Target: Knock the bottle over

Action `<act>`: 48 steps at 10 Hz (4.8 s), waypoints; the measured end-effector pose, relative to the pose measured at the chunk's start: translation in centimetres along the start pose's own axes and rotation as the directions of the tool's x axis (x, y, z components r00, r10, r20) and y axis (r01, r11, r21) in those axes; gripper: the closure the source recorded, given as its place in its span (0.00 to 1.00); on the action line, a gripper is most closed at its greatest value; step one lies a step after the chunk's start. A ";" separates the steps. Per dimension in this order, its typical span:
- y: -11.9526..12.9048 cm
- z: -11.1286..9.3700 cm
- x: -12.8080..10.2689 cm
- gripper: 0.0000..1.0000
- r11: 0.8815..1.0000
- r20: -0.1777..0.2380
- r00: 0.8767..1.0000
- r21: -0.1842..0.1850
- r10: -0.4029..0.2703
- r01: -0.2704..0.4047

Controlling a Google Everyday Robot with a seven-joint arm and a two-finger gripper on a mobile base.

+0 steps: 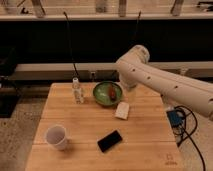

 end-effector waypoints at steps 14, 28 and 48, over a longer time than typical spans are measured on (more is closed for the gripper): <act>-4.5 0.7 -7.7 0.26 0.981 0.016 0.983 0.064 -0.186 0.184; -7.5 1.6 -10.6 0.71 0.954 0.022 0.960 0.116 -0.280 0.276; -13.6 6.0 -14.9 0.99 0.906 0.044 0.917 0.179 -0.397 0.384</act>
